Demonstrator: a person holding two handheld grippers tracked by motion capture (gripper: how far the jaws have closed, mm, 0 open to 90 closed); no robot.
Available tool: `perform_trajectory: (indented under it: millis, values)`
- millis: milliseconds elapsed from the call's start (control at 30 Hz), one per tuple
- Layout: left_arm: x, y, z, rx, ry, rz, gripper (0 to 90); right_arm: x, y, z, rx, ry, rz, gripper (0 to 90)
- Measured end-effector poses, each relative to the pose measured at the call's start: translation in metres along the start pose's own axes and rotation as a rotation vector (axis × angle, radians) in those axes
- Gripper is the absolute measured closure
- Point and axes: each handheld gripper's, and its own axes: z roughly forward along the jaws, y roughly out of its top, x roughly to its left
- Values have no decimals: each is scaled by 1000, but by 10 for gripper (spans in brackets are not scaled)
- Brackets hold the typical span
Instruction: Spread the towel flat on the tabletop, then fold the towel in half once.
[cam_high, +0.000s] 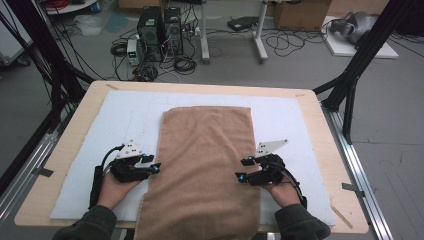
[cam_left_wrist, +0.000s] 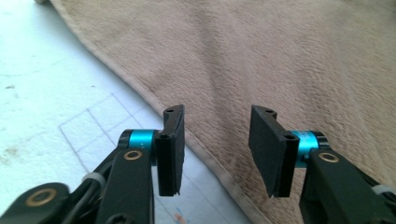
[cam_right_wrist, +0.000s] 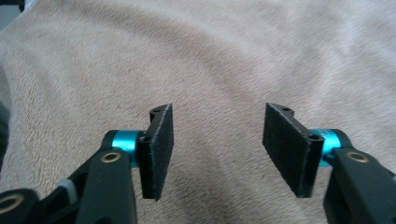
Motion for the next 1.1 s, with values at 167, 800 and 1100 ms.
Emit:
perform_trajectory:
  millis: [167, 800, 1100]
  values:
    - [2, 2, -1, -17, 7, -26, 507, -3, 3, -4, -15, -12, 9, 386]
    - [23, 44, -4, -41, 29, -52, 420, -28, 18, -14, -46, -77, 35, 309]
    - [44, 68, 6, -49, 69, -61, 428, -59, 49, -19, -40, -132, 31, 308]
